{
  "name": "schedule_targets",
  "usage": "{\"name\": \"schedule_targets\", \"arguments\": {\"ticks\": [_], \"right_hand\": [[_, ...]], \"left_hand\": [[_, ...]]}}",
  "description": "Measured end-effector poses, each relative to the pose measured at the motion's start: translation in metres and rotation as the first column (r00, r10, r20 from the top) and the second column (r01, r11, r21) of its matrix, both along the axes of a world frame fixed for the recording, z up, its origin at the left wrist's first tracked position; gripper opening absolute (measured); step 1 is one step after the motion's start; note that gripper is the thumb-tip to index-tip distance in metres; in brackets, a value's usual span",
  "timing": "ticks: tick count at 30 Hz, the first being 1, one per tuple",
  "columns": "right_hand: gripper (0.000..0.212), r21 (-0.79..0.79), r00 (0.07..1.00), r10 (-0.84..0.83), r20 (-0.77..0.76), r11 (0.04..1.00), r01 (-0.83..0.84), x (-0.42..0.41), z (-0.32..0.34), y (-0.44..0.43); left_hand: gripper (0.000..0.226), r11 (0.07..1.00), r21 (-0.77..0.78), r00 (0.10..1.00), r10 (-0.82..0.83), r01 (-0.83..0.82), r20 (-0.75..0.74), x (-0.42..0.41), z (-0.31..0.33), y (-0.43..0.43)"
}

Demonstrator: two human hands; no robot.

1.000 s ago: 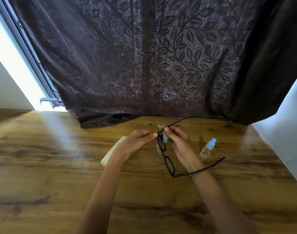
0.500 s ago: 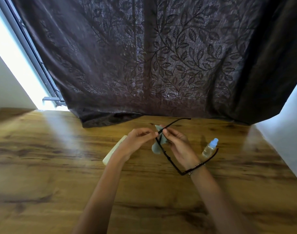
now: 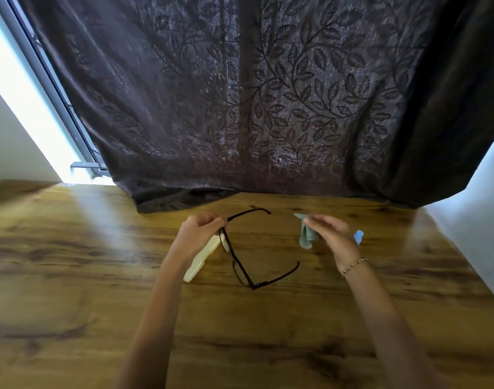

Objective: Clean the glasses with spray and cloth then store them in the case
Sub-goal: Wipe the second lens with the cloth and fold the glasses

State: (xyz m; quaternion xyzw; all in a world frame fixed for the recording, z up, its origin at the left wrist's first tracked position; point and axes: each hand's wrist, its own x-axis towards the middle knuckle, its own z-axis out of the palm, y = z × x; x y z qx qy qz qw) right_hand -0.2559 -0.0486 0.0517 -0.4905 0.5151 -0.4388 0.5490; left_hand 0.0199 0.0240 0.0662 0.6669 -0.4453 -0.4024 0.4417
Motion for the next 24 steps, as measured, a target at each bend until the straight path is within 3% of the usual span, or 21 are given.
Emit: {"name": "schedule_targets", "arguments": {"ticks": [5, 7, 10, 19, 24], "right_hand": [[0.016, -0.316, 0.954, 0.118, -0.274, 0.926, -0.205, 0.049, 0.028, 0.019], [0.022, -0.409, 0.874, 0.153, -0.462, 0.837, -0.363, 0.065, 0.03, 0.027], [0.032, -0.405, 0.731, 0.209, -0.65, 0.719, -0.565, 0.08, 0.026, 0.038], [0.013, -0.499, 0.524, -0.117, -0.844, 0.532, -0.685, 0.076, 0.027, 0.027], [0.014, -0.448, 0.484, -0.11, -0.868, 0.593, -0.669, 0.059, 0.029, 0.016]], "left_hand": [[0.019, 0.996, 0.025, 0.974, -0.084, 0.081, 0.212, -0.022, 0.002, -0.003], [0.017, 0.991, 0.034, 0.956, -0.13, 0.126, 0.262, -0.028, 0.003, -0.002], [0.016, 0.988, -0.001, 0.942, -0.146, 0.154, 0.302, -0.033, 0.003, 0.0], [0.016, 0.96, -0.036, 0.89, -0.241, 0.276, 0.387, -0.033, 0.007, 0.004], [0.019, 0.955, -0.066, 0.892, -0.242, 0.288, 0.382, -0.027, 0.012, 0.005]]}}
